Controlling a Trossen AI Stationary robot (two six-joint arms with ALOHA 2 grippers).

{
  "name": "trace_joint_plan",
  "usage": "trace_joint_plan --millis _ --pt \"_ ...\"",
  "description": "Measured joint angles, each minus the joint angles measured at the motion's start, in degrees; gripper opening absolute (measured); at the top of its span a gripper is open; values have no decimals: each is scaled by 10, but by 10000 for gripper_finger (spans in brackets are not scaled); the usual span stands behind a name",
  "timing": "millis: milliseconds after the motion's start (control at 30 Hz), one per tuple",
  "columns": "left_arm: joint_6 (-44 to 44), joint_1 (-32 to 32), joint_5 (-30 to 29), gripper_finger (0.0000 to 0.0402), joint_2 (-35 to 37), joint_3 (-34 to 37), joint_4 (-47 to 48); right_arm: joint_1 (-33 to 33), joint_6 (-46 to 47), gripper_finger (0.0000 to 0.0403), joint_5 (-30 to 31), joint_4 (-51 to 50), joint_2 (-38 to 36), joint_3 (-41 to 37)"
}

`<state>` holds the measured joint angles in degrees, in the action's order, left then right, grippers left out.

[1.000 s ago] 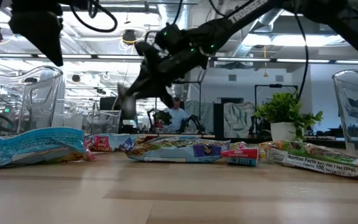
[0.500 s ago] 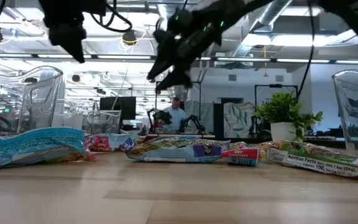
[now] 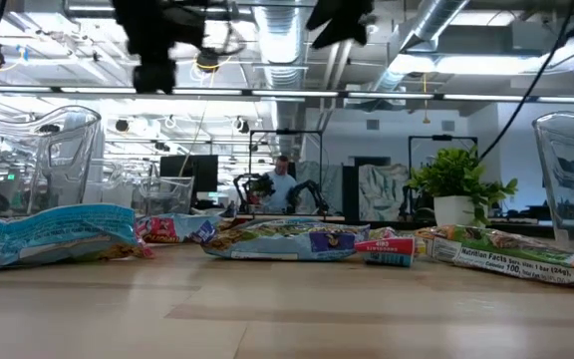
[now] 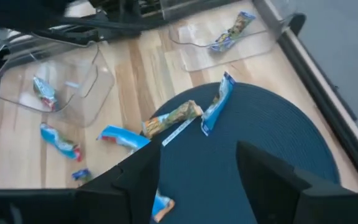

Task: Pick and place Granola Bars by type
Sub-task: Put the blue granola bar into the top transparent bin

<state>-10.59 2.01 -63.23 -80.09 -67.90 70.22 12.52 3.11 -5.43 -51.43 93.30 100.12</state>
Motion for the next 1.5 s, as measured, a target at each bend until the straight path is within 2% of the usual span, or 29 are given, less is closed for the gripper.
trace_joint_plan --millis 100,167,300,467,600,767,967,1200,1500 --pt "166 44 182 116 0 0 -153 -34 24 196 52 -36 -36 0" --pt "227 73 278 116 0 0 -221 -61 43 194 91 -53 -57 0" --pt "330 133 362 116 -8 0 -290 -121 89 192 162 -108 -89 0" --pt "445 215 529 116 -22 0 -270 -208 158 192 213 -180 -107 0" --pt "492 253 603 116 -49 0 -258 -280 225 191 242 -206 -105 -2" --pt "535 248 643 116 -96 0 -246 -359 315 193 305 -214 -95 -18" --pt "570 230 590 116 -154 1 -254 -415 435 186 356 -221 -95 -51" --pt "594 230 567 116 -183 1 -284 -447 521 175 373 -217 -95 -70" --pt "602 229 570 116 -223 0 -303 -465 569 164 372 -215 -95 -93"
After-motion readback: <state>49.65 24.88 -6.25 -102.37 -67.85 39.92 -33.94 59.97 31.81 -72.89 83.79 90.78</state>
